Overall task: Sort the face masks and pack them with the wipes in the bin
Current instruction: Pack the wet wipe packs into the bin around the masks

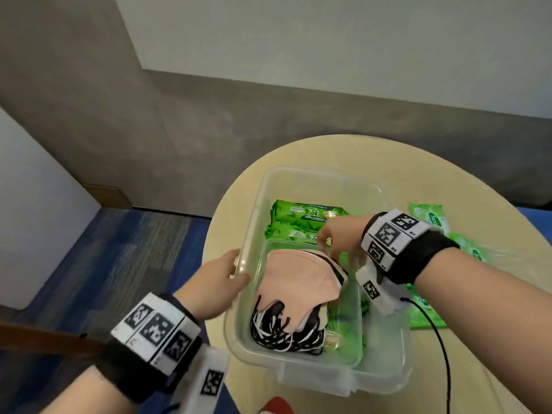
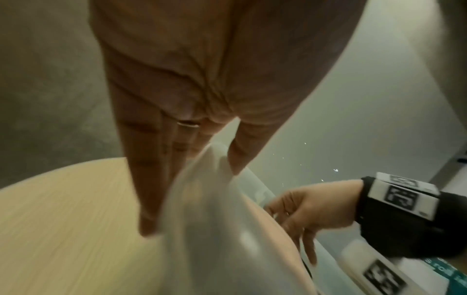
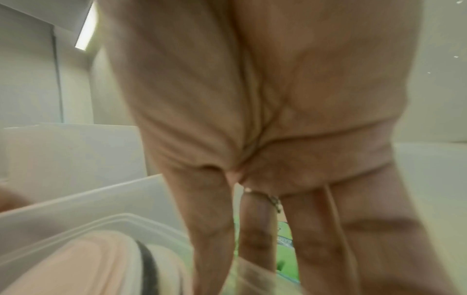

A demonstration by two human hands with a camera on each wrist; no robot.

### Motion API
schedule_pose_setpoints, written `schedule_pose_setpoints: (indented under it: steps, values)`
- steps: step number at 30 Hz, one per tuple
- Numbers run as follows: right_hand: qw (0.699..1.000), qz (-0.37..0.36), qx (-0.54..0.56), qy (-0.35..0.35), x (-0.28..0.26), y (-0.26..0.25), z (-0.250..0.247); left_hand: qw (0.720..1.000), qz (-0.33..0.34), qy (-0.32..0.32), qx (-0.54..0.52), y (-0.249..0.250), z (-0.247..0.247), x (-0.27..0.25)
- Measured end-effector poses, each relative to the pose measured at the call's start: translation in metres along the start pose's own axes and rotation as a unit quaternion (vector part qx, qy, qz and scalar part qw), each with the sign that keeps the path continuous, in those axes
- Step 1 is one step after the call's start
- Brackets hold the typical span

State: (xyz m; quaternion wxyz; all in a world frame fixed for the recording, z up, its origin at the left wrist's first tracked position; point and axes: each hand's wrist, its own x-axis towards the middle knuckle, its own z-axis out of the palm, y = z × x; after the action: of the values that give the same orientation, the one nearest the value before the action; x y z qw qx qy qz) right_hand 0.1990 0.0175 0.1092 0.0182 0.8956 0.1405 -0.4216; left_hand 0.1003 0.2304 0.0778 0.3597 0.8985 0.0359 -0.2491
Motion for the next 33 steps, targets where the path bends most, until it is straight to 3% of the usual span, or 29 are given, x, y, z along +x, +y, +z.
schedule_pose_setpoints:
  steps: [4, 9, 13, 16, 20, 22, 27, 33]
  values:
    - [0.997, 0.008, 0.054, 0.062, -0.003, 0.001, -0.015, 0.999, 0.036, 0.004, -0.028, -0.012, 0.012, -0.009]
    - [0.967, 0.054, 0.055, 0.241, 0.006, 0.006, -0.046, 0.999, 0.035, 0.003, -0.032, -0.017, 0.011, -0.007]
    - [0.970, 0.060, 0.076, 0.221, 0.009, -0.006, -0.030, 0.998, 0.040, -0.008, -0.052, -0.019, 0.010, -0.006]
    - [0.976, 0.026, 0.066, 0.207, -0.006, -0.024, -0.006, 0.997, 0.052, -0.015, -0.059, -0.017, 0.008, -0.006]
    - [0.996, 0.029, 0.001, 0.089, 0.000, -0.031, 0.020, 0.997, 0.059, -0.018, -0.057, -0.017, 0.008, -0.005]
    - [0.996, 0.050, -0.041, 0.062, 0.017, -0.030, 0.031, 0.996, 0.061, -0.023, -0.057, -0.017, 0.008, -0.005]
    - [0.989, 0.067, -0.075, 0.108, 0.049, -0.034, 0.040, 0.995, 0.069, -0.032, -0.065, -0.020, 0.007, -0.002]
    - [0.989, 0.075, -0.091, 0.088, 0.044, -0.035, 0.030, 0.994, 0.077, -0.032, -0.073, -0.022, 0.008, -0.002]
